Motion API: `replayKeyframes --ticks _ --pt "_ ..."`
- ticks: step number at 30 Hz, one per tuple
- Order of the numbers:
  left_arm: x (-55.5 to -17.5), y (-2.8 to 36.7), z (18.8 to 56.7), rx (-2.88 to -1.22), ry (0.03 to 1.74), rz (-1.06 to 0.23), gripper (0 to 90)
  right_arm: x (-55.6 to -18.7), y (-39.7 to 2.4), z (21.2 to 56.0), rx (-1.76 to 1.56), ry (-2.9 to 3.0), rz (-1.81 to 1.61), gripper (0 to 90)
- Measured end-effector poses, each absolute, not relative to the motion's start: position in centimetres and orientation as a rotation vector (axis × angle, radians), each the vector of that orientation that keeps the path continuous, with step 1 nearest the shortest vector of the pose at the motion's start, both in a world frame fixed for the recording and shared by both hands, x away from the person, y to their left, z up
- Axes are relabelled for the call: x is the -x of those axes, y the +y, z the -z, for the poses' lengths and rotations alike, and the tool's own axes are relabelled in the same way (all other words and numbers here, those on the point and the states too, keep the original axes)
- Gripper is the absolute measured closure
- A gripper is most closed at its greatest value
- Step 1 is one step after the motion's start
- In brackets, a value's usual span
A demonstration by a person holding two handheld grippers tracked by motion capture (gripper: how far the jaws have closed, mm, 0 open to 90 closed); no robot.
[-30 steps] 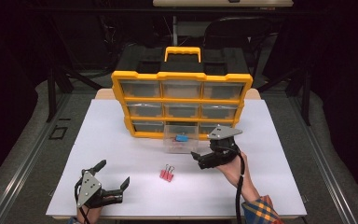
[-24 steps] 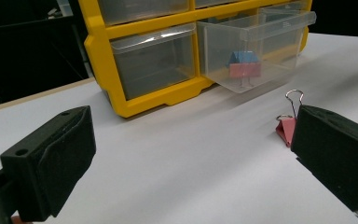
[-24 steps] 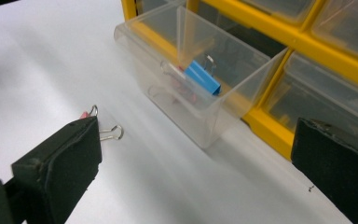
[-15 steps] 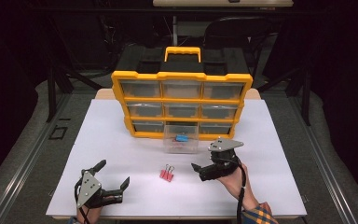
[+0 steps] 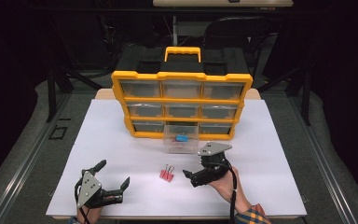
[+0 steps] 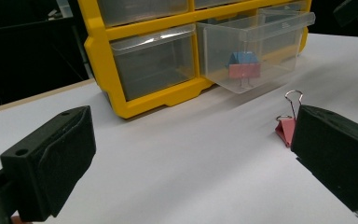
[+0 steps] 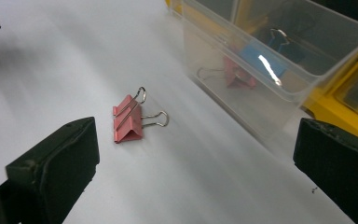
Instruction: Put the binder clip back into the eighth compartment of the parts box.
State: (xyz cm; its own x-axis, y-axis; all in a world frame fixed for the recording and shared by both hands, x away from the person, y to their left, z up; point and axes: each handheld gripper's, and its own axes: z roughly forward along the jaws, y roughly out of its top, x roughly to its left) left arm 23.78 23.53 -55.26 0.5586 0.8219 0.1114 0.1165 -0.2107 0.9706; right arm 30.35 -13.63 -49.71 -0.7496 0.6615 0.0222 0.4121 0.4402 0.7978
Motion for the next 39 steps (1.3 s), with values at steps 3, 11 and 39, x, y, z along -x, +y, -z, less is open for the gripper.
replayKeyframes --ticks 3,11,39 --pt "-23.8 23.5 55.3 -1.679 0.795 -0.789 0.0 -30.3 -13.2 49.9 -0.909 2.422 -1.204 0.0" --pt "-23.8 23.4 55.3 -1.682 0.795 -0.785 0.0 -30.4 -11.9 50.4 -0.881 2.475 -1.206 0.0" --pt "-23.8 23.5 55.3 -1.686 0.797 -0.784 0.0 -32.1 -6.3 53.2 -0.792 2.607 -1.119 58.3"
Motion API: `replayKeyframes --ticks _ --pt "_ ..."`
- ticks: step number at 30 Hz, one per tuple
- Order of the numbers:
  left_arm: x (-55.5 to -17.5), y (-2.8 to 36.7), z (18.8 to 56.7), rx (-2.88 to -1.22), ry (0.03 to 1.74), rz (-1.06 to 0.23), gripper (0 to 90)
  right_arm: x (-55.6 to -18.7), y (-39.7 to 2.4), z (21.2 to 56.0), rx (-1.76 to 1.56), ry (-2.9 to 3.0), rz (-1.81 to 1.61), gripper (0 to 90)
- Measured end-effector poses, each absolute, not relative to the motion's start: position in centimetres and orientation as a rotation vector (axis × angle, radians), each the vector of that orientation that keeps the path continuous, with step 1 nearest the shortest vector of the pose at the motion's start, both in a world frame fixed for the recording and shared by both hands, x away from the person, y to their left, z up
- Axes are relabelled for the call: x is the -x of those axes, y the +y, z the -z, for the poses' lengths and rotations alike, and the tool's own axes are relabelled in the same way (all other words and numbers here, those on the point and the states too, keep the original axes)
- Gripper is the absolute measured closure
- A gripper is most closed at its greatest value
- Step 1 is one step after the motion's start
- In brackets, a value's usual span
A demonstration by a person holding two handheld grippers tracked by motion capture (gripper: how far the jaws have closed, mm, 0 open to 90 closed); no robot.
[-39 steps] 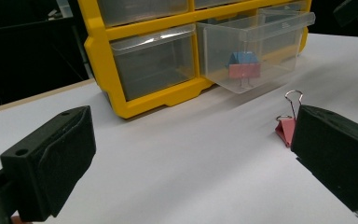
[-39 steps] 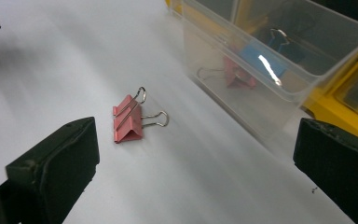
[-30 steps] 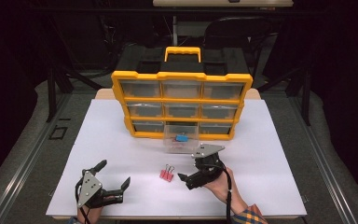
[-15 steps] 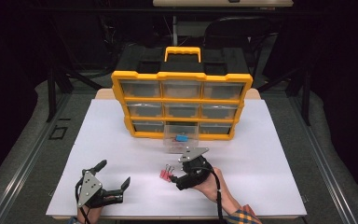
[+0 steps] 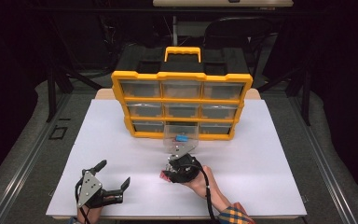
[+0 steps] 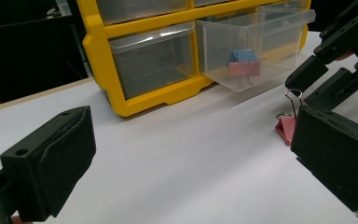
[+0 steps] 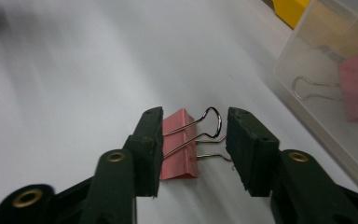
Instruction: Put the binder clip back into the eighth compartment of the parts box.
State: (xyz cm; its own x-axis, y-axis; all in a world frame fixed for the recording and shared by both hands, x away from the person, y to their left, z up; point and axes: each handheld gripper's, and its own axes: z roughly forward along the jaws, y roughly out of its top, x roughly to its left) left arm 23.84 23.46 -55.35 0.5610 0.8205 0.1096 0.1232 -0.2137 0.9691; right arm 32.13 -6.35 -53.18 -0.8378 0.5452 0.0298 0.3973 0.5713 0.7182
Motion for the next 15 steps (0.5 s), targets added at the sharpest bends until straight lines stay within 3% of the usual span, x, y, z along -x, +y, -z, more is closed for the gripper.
replayKeyframes --ticks 15 --pt "-23.82 23.52 55.31 -1.687 0.796 -0.783 0.0 -32.25 -6.44 53.70 -0.875 2.613 -1.186 78.0"
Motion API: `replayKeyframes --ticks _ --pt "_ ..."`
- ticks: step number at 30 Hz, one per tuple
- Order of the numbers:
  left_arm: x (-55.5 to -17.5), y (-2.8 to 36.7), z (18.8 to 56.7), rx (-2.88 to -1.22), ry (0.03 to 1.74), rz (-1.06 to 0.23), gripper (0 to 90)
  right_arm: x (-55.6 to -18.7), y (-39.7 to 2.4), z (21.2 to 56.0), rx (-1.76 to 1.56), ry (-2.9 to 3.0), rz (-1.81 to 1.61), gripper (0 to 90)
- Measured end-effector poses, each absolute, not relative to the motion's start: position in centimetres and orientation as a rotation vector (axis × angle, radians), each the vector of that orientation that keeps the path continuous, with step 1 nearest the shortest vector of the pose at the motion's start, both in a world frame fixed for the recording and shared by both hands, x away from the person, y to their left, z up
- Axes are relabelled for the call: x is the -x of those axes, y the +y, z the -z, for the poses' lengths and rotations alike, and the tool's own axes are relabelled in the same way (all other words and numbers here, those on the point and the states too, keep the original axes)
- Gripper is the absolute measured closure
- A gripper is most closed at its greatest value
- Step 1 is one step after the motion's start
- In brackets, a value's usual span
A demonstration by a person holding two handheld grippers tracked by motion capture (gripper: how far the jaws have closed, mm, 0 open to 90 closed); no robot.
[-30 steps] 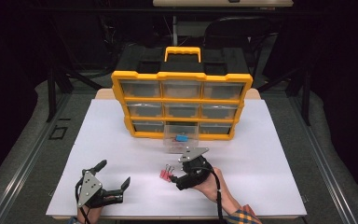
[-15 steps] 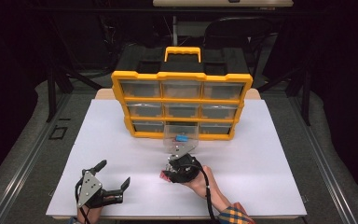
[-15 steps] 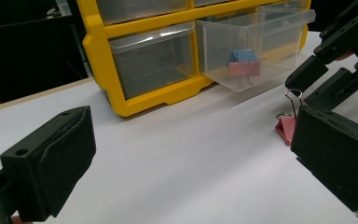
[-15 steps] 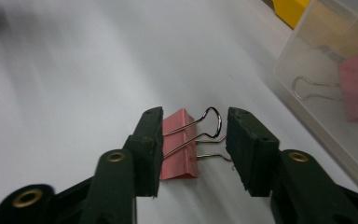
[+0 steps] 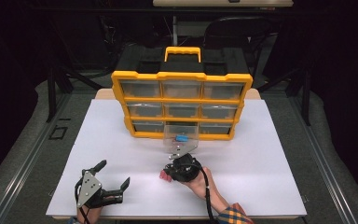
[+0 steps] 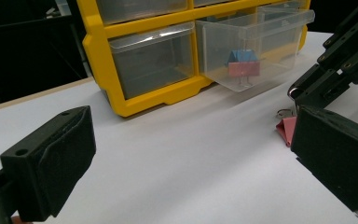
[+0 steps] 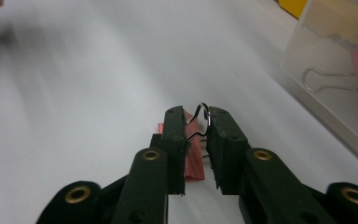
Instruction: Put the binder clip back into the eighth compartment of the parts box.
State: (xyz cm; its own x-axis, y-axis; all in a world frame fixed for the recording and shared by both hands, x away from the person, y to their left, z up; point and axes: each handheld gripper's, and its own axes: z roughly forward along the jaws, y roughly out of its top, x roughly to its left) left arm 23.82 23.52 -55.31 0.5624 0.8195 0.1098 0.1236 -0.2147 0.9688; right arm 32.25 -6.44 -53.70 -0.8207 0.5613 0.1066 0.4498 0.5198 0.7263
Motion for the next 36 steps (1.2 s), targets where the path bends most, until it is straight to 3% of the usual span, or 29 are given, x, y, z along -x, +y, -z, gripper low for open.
replayKeyframes --ticks 10,36 --pt "-23.8 23.5 55.3 -1.682 0.793 -0.780 0.0 -31.5 -6.2 53.3 -0.819 2.641 -1.247 88.1" --pt "-23.8 23.6 55.3 -1.686 0.787 -0.784 0.0 -29.9 -8.1 49.9 -0.771 2.548 -1.228 88.6"
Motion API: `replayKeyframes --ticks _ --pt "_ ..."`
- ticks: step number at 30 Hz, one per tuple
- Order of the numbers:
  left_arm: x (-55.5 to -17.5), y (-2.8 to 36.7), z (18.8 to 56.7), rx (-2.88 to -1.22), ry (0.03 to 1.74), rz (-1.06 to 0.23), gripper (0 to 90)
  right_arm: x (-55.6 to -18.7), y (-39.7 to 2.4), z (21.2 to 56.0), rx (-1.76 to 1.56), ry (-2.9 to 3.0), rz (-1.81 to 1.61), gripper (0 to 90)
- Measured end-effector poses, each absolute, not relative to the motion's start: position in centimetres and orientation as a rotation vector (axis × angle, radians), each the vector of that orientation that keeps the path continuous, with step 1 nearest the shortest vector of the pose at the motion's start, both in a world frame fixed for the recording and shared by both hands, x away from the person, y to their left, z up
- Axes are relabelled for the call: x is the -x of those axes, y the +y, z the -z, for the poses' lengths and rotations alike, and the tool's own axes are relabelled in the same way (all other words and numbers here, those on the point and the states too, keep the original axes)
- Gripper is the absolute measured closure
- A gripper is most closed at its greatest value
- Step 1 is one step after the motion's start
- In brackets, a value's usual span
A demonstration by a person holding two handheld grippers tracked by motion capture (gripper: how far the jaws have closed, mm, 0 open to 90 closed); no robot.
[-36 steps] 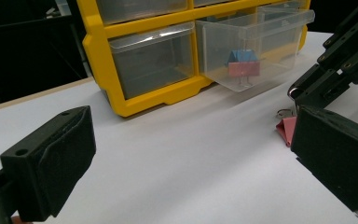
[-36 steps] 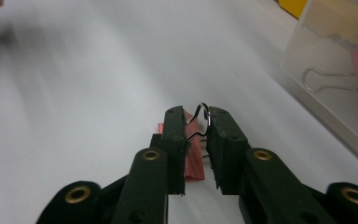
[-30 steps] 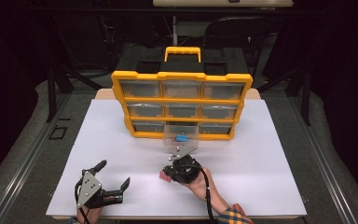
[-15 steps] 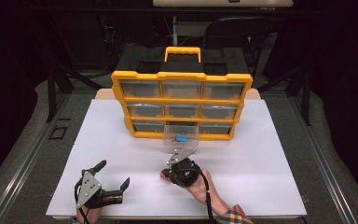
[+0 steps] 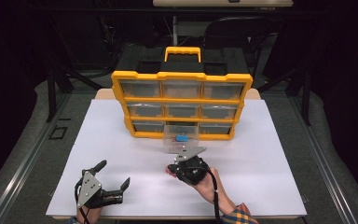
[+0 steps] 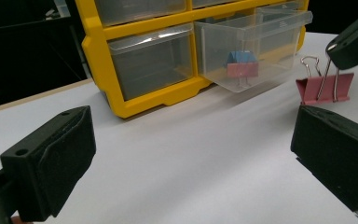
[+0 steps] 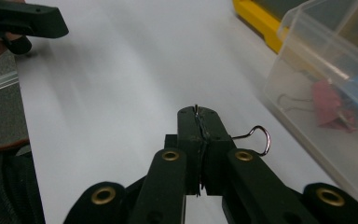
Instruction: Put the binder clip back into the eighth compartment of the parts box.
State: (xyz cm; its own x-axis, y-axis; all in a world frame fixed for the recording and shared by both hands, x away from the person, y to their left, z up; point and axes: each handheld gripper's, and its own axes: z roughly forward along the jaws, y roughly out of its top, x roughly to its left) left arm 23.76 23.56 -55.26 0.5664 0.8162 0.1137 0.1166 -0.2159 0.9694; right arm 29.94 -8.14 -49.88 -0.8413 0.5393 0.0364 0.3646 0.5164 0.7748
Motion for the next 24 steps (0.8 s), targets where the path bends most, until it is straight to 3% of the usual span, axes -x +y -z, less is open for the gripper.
replayKeyframes --ticks 24 --pt "-23.6 23.5 55.2 -1.685 0.793 -0.793 0.0 -29.8 -11.0 44.4 -0.777 2.375 -1.274 89.0"
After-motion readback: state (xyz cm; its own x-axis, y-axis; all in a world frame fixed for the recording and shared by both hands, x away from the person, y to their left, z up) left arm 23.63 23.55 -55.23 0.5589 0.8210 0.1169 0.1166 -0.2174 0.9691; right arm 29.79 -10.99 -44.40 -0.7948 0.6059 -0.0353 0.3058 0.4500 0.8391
